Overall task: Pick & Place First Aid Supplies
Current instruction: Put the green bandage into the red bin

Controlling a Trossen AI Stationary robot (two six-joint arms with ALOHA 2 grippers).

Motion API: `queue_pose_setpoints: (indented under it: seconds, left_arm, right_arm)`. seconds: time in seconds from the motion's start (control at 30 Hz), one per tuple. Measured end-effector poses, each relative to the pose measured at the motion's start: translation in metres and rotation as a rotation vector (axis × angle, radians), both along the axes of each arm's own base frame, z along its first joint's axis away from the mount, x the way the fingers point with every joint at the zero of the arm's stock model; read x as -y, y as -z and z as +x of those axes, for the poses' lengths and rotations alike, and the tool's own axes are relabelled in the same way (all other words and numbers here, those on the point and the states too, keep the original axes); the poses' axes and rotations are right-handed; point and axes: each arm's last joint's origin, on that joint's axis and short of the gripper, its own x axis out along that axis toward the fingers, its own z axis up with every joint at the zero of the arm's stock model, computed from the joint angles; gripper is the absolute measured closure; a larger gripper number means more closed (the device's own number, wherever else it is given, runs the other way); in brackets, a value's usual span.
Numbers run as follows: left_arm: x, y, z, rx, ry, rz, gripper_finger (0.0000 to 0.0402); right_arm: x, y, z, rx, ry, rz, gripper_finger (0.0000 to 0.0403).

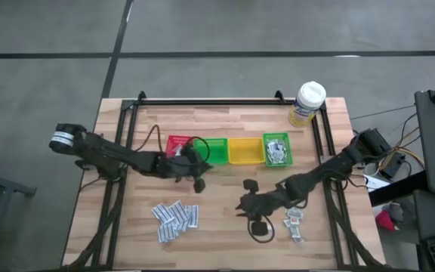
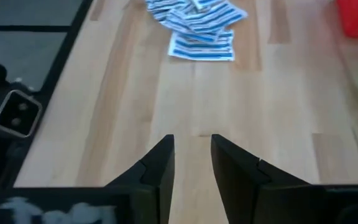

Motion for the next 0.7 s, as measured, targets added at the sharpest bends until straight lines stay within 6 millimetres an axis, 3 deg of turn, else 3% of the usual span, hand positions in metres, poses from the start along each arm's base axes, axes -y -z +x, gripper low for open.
queue_pose_setpoints:
  seconds: [0.2, 0.43, 0.7]
  left_arm:
    - [-0.019, -0.011, -0.031, -0.124, -0.323, 0.033, 0.0401]
    - [-0.054, -0.005, -0.064, -0.244, -0.62, -0.112, 0.0401]
    - [-0.072, 0.016, -0.063, -0.322, -0.704, -0.19, 0.0401]
  right_arm:
    - [-0.01, 0.0, -0.005, 0.002, -0.031, 0.001, 0.031]
    - [-0.014, 0.0, -0.007, 0.005, -0.041, -0.001, 0.0327]
    - [-0.014, 0.0, -0.007, 0.002, -0.032, 0.012, 0.0332]
